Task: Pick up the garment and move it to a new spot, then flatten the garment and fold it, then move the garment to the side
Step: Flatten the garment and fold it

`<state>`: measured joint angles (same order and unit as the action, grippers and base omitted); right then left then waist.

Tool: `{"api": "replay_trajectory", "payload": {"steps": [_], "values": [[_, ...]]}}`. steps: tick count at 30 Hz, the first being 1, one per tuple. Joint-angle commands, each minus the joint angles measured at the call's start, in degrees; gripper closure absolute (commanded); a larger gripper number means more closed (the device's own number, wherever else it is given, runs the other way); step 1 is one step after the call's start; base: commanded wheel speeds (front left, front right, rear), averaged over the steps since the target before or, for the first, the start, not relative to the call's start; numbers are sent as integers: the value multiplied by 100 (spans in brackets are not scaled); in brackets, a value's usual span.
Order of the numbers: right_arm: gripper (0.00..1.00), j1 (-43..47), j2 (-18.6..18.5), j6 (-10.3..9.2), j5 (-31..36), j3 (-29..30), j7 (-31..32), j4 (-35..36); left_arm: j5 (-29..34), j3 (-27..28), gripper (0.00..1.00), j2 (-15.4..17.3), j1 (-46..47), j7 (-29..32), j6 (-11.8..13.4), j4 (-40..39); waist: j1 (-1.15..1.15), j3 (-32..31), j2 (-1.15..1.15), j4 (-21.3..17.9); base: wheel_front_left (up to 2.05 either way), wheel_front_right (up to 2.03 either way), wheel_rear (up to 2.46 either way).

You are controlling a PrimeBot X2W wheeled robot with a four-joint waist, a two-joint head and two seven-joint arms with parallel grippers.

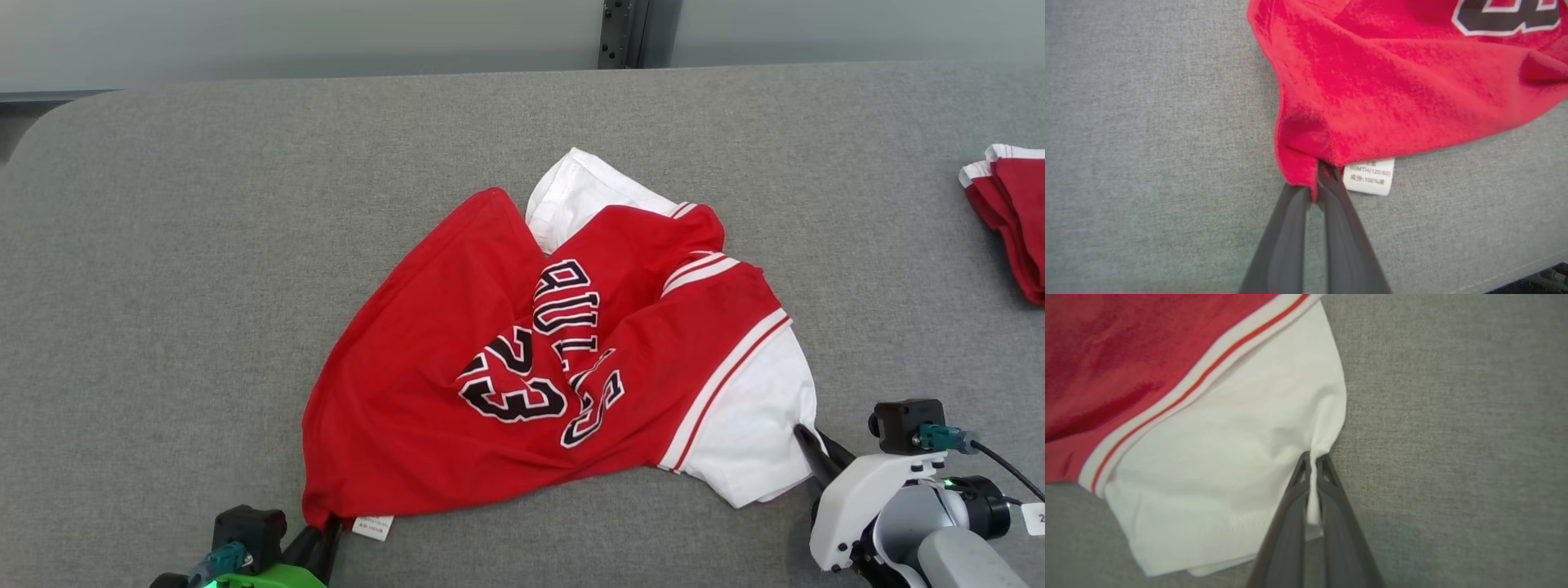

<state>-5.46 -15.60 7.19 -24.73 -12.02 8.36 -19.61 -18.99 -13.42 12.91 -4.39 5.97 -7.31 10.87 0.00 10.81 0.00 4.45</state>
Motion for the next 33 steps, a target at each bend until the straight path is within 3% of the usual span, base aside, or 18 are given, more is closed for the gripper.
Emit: {"api": "replay_trajectory", "payload": {"steps": [1,8,15,21,33], "values": [[100,194,-51,48,-121,-120,67,-31,-73,13,100,72,-13,-32,-17,-61,0,-40,0,-4,0,0,0],[100,305,-301,28,-739,205,-199,501,-431,20,100,90,-138,-102,-18,-606,0,-245,0,-24,0,0,0],[100,402,-461,28,-2250,1206,-264,1868,-1377,-117,100,279,-374,135,-18,-1712,0,-510,0,-141,0,0,0],[100,371,-684,29,-3031,2233,149,2767,-2098,-218,100,599,-610,494,-18,-2701,0,-774,0,-250,0,0,0],[100,-208,-568,30,-3617,3552,1249,4318,-3397,-305,100,1171,-605,1091,-19,-4952,0,-930,0,-374,0,0,0]]}}
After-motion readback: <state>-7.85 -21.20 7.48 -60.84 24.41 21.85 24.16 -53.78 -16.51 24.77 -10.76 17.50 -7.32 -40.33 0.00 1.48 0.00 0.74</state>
